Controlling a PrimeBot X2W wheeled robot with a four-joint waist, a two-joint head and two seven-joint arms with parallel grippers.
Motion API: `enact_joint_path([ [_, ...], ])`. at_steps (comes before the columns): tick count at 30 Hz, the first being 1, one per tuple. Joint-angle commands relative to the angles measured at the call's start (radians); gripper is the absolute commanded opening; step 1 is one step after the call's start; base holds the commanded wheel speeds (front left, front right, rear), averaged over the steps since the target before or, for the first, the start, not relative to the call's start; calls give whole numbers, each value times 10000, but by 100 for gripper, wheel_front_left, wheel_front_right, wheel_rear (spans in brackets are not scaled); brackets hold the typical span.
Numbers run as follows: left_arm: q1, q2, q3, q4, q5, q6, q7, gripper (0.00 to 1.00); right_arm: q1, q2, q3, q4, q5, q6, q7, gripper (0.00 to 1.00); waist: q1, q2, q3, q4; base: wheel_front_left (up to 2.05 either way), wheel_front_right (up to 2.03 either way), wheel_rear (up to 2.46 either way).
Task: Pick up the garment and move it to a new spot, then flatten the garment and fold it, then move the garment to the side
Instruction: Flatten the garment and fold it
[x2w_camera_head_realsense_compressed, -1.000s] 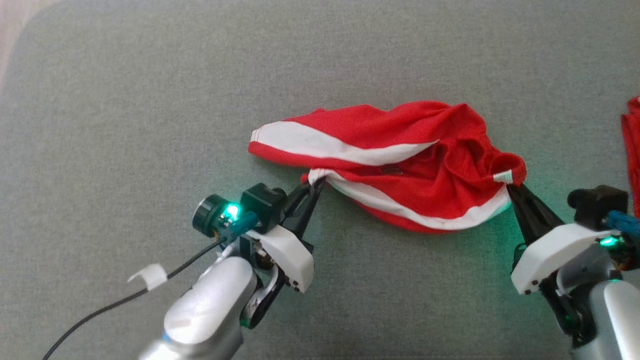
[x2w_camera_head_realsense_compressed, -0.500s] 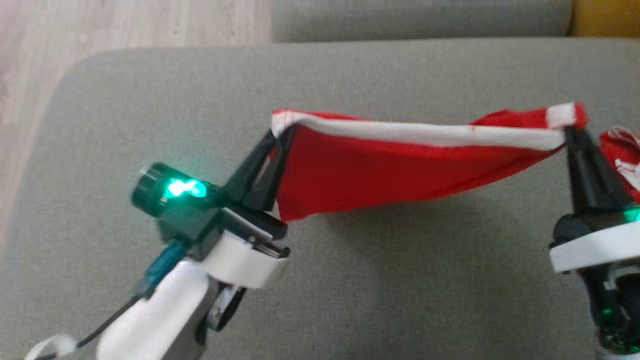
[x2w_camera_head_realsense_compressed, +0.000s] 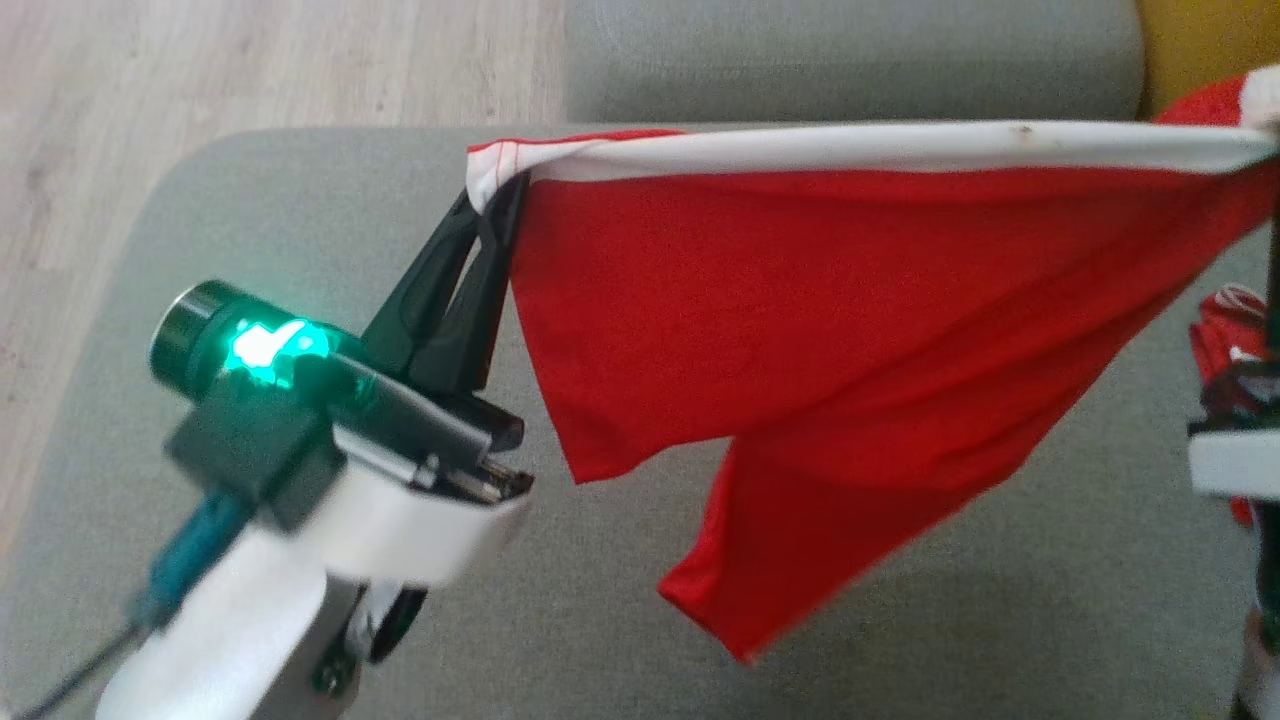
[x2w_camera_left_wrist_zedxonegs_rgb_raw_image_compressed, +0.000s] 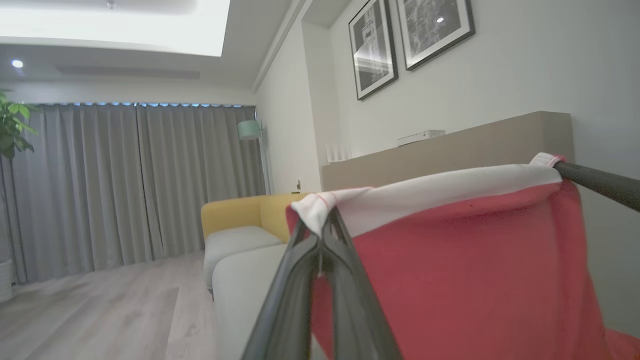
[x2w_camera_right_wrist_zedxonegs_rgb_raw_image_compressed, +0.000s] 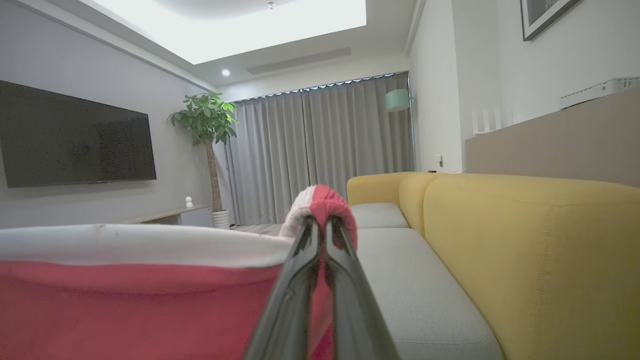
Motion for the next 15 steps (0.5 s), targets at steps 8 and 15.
enact_joint_path([
  [8, -2673, -687, 1138, 3367, -1613, -1374, -465, 0, -3284, -29, 527, 2081, 651, 37, -230, 0, 1, 0, 1048, -81, 0, 0, 0],
  [15, -6013, -1503, 2105, 8336, -2020, -2114, -1892, 0, -7030, -26, 1090, 6114, 1696, 37, -1632, 0, 1, 0, 1502, -376, 0, 0, 0],
])
